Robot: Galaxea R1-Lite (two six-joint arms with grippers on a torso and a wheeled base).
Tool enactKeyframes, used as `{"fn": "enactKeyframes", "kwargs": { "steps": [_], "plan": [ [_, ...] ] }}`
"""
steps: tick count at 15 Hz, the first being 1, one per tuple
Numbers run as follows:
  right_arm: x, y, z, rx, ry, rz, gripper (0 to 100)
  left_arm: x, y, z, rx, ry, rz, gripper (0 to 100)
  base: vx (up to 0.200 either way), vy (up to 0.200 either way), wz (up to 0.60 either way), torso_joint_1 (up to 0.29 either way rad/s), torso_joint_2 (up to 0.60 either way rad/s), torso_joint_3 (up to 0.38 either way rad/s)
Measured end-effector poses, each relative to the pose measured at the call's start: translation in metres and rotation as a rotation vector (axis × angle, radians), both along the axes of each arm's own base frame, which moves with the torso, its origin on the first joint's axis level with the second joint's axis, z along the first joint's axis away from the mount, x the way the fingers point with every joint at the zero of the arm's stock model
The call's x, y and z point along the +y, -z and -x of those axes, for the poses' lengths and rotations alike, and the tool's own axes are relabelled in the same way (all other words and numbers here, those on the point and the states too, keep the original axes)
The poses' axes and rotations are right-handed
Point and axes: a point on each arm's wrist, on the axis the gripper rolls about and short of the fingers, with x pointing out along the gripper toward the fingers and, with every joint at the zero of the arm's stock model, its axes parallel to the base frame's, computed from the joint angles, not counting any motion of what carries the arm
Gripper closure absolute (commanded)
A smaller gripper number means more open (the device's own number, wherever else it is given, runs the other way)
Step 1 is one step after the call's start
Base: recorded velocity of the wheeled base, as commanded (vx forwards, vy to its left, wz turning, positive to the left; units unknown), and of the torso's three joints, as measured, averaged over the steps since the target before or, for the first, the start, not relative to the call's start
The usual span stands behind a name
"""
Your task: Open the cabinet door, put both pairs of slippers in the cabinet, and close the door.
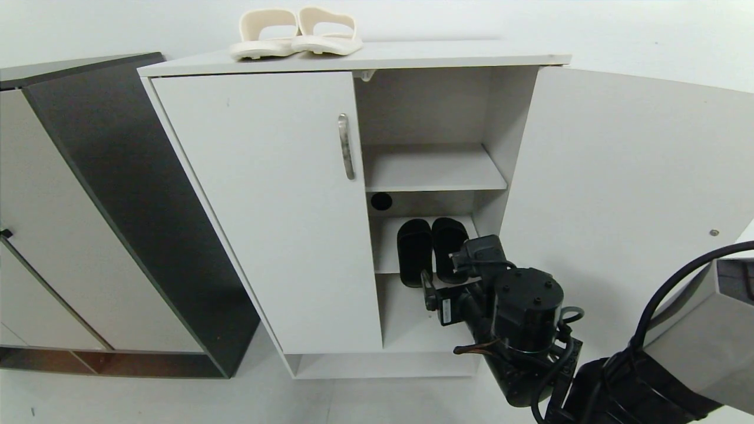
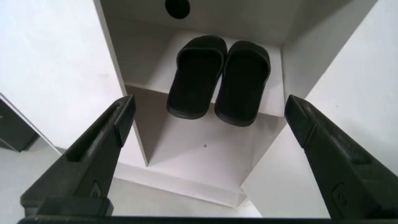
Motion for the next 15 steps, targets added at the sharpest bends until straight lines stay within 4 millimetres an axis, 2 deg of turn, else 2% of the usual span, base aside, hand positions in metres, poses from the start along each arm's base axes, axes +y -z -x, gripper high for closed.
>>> {"fn": "enactKeyframes", "kwargs": {
  "steps": [1,15],
  "plan": [
    [-0.0007,0.0003,-0.0006,0.001,-0.006,0.001,0,0.0,0.0,0.0,0.0,0.0,0.001,100,0.0,0.0,0.0,0.0,0.0,0.0],
    [-0.0103,0.0086,-0.0036,0.005,-0.028,0.027,0,0.0,0.0,0.0,0.001,0.0,0.002,100,0.0,0.2,0.0,0.003,0.0,0.003]
  ]
}}
